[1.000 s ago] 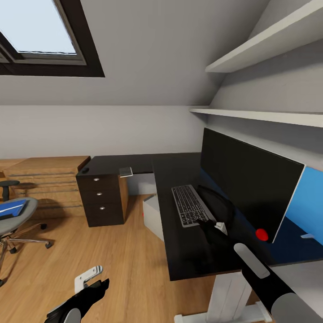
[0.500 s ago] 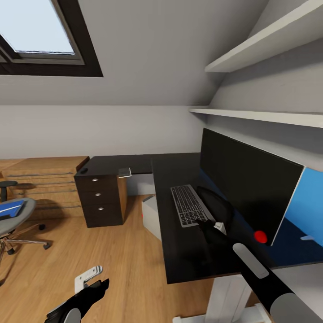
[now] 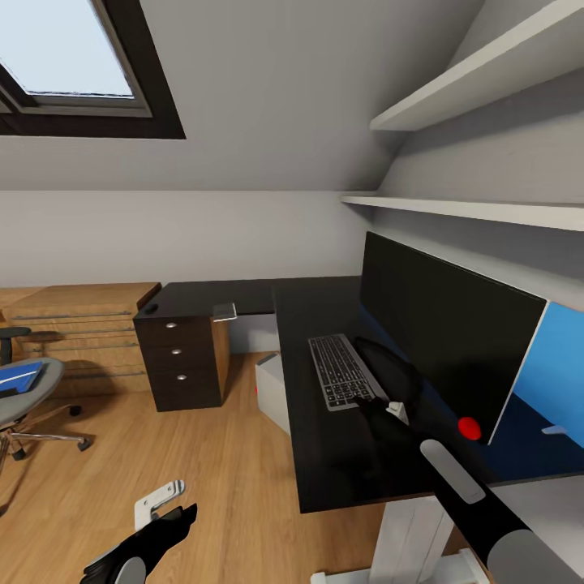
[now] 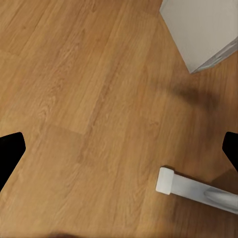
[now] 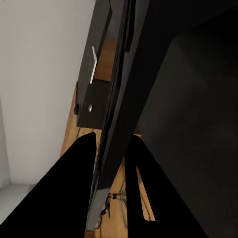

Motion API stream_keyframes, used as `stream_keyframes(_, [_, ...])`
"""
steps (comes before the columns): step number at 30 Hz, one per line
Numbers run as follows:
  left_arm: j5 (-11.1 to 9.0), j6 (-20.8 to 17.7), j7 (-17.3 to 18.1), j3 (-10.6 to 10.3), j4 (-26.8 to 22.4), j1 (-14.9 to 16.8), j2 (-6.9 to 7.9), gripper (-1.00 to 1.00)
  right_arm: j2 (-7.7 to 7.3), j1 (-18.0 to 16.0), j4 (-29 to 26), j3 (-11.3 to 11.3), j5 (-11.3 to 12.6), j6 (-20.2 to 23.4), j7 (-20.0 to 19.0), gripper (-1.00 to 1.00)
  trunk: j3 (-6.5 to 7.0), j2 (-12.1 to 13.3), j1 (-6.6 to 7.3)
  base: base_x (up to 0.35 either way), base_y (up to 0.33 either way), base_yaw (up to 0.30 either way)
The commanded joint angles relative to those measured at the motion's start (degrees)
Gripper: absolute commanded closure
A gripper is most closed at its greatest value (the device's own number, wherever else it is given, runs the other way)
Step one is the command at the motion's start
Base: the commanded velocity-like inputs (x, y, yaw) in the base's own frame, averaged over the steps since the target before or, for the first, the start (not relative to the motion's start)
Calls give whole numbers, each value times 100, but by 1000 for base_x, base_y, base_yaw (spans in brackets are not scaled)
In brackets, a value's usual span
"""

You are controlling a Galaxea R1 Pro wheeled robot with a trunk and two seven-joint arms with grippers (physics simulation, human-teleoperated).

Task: In the bedroom, organize the workspace by keeping the computer under the desk, ensuring the monitor is on the desk, placing the keyboard on the desk next to the monitor, placing the mouse on the desk next to the keyboard, moving the folder from the swivel chair onto the desk next to the mouse, stacking the notebook on top of the folder with the pen on top of the notebook, and positioning the swivel chair next to the desk.

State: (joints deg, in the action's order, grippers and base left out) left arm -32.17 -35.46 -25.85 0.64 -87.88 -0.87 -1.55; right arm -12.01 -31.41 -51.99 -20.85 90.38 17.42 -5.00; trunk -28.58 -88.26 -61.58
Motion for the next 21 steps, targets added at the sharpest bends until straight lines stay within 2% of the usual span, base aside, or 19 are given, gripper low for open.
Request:
stream_keyframes(1, [-61, -14, -43, 6, -10, 0, -4, -100, 3, -6, 5, -16, 50, 1, -41, 100, -5, -3, 0, 0, 0, 0])
stream_keyframes(2, [-61, -14, -43, 6, -10, 1, -4, -100, 7, -7, 5, -16, 50, 0, -39, 100, -5, -3, 0, 0, 0, 0])
stream_keyframes(3, [-61, -14, -43, 6, -10, 1, -4, -100, 11, -8, 5, -16, 50, -1, -38, -100, -5, -3, 0, 0, 0, 0])
stream_keyframes(15, [-57, -14, -43, 6, -10, 3, -4, -100, 12, -9, 5, -16, 50, -2, -48, -100, -5, -3, 0, 0, -1, 0])
stream_keyframes(21, [-59, -14, -45, 6, -10, 1, -4, -100, 12, -6, 5, -16, 50, -2, -58, -100, -5, -3, 0, -56, -125, 0])
